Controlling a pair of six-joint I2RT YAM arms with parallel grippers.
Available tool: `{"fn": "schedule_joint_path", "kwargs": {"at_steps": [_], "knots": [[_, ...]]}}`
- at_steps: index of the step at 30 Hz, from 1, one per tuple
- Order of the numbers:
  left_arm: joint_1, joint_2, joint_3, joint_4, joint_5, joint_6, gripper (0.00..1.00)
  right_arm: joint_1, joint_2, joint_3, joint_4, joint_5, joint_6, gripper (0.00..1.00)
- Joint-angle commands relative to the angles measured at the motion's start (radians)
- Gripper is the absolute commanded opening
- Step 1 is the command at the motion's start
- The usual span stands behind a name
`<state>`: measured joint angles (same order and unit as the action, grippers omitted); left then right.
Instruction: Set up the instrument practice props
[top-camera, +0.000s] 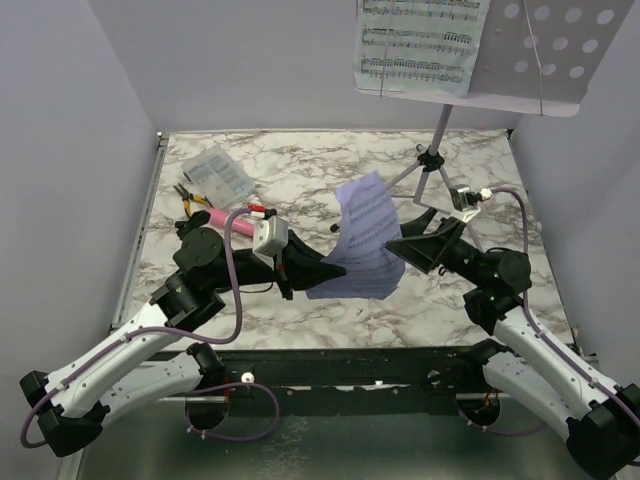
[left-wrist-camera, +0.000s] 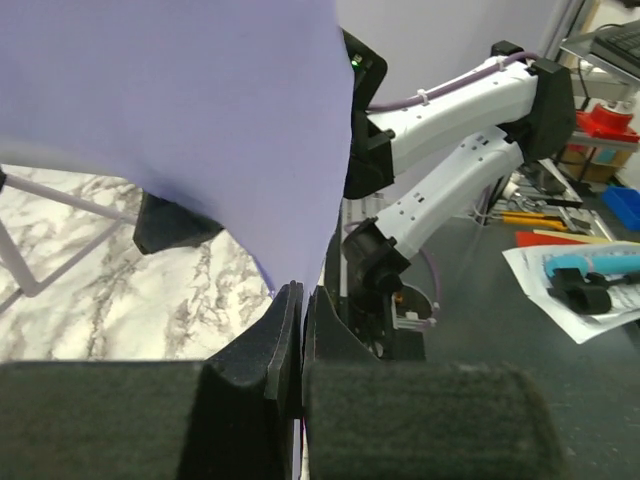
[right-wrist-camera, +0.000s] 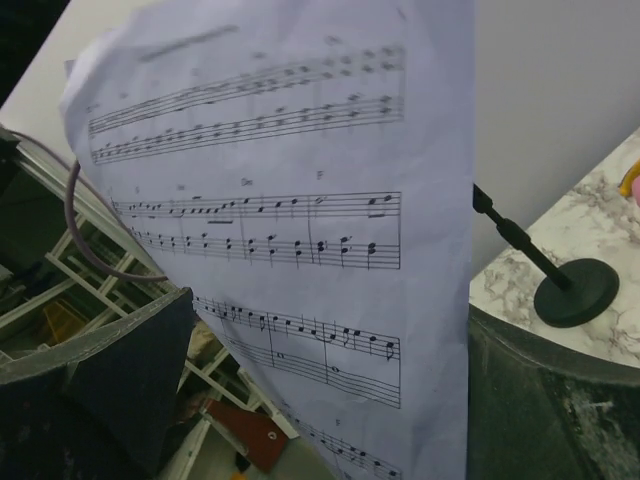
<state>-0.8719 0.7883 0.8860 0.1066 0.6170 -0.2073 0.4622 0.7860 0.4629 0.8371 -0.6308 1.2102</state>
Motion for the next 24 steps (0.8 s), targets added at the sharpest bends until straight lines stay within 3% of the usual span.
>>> {"fn": "schedule_joint_path", "kwargs": {"at_steps": [1,8,13,20,24], "knots": [[0.001,-0.016,-0.018,0.049,0.088,-0.047,0.0,0.002,-0.03,-0.011,0.077,-0.029,0.089,0.99],[0.001,-0.037,-0.08,0.049,0.009,-0.044,0.0,0.003,-0.158,-0.036,0.006,0.062,0.06,0.76],[0.001,-0.067,-0.12,0.073,-0.236,-0.136,0.0,0.003,-0.255,-0.061,-0.044,0.136,0.045,0.62],[0.001,-0.045,-0.153,0.171,-0.256,-0.271,0.0,0.002,-0.257,-0.038,-0.073,0.163,-0.03,0.36],[0.001,-0.028,-0.137,0.173,-0.24,-0.327,0.0,0.003,-0.247,0.028,-0.185,0.173,-0.123,0.17]]}}
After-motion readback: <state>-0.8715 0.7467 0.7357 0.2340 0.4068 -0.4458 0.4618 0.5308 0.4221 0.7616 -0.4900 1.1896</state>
